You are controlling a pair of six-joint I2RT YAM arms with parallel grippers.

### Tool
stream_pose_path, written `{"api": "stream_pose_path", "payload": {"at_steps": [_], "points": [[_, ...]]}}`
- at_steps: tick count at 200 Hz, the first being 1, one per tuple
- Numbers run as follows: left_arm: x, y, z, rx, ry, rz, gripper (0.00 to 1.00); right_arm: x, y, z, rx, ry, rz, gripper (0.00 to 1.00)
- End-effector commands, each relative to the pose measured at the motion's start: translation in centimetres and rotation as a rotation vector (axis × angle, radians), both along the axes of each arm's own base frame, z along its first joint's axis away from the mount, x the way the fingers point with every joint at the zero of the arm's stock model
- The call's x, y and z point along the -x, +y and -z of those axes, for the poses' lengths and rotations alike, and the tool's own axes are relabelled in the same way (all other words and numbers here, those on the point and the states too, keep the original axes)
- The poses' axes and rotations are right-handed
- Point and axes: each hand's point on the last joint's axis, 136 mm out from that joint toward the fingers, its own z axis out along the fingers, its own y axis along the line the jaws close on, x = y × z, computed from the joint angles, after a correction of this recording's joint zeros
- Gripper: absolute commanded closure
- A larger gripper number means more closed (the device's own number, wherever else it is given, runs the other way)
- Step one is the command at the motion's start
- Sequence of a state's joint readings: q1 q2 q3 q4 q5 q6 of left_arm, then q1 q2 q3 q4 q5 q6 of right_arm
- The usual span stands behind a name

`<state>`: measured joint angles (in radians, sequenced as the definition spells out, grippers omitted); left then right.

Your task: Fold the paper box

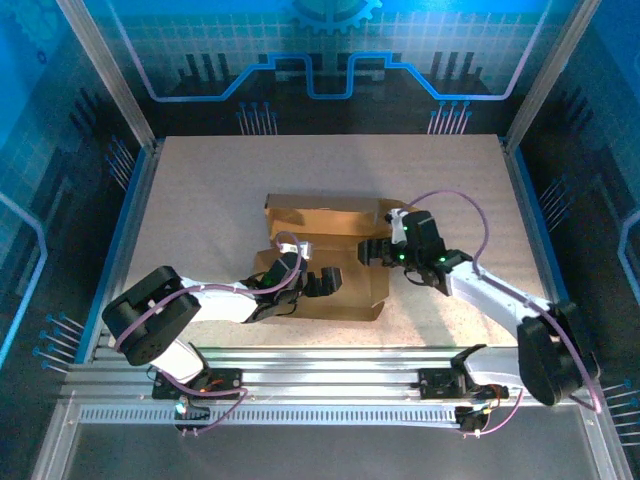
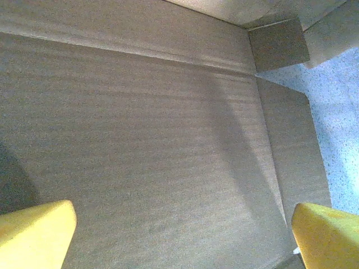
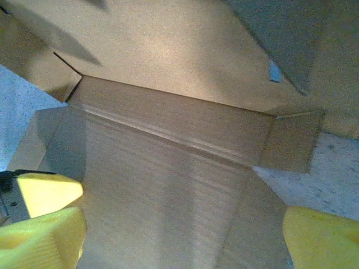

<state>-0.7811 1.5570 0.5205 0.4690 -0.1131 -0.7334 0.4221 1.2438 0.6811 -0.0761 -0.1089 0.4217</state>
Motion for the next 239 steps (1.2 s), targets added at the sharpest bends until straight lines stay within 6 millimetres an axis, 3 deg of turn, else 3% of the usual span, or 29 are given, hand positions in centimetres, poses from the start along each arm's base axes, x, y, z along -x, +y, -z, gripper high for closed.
{"api": "stream_pose_path", "payload": {"at_steps": [1,27,37,41,53,91,125,150,168,213,239], "points": [[1.7,0.8,2.8,-0.055,0.086,0.012,0.01,1.0,-1.3,-2.5,0.023,0.000,-0.038,0.10],[1.7,0.9,2.8,-0.061,0.085,0.013,0.01,0.3,-3.4,-5.6,0.052,-0.032,0.003,0.12],[1.7,0.9,2.8,-0.062,0.086,0.013,0.01,0.0,-4.3,-5.8,0.077,-0.022,0.023,0.12],[1.7,0.9,2.8,-0.062,0.086,0.015,0.01,-0.6,-4.5,-7.1,0.080,-0.045,0.031,0.13],[1.7,0.9,2.8,-0.061,0.085,0.014,0.00,-1.4,-5.4,-7.7,0.104,-0.044,0.052,0.13],[1.7,0.9,2.8,-0.059,0.084,0.013,0.01,-4.9,-7.7,-7.2,0.156,0.021,0.117,0.13],[1.7,0.8,2.8,-0.059,0.082,0.014,0.01,-7.1,-7.5,-5.2,0.152,0.081,0.076,0.15],[1.7,0.9,2.9,-0.065,0.081,0.015,0.01,-7.4,-6.7,-3.4,0.143,0.136,0.027,0.24],[1.7,1.0,3.0,-0.066,0.083,0.013,0.01,-7.4,-6.5,-2.7,0.145,0.147,0.018,0.37],[1.7,0.9,3.0,-0.063,0.087,0.012,0.01,-6.4,-5.9,-2.5,0.172,0.134,-0.005,0.68],[1.7,0.7,3.0,-0.063,0.088,0.014,0.01,-5.7,-5.2,-2.9,0.173,0.124,-0.026,0.77]]}}
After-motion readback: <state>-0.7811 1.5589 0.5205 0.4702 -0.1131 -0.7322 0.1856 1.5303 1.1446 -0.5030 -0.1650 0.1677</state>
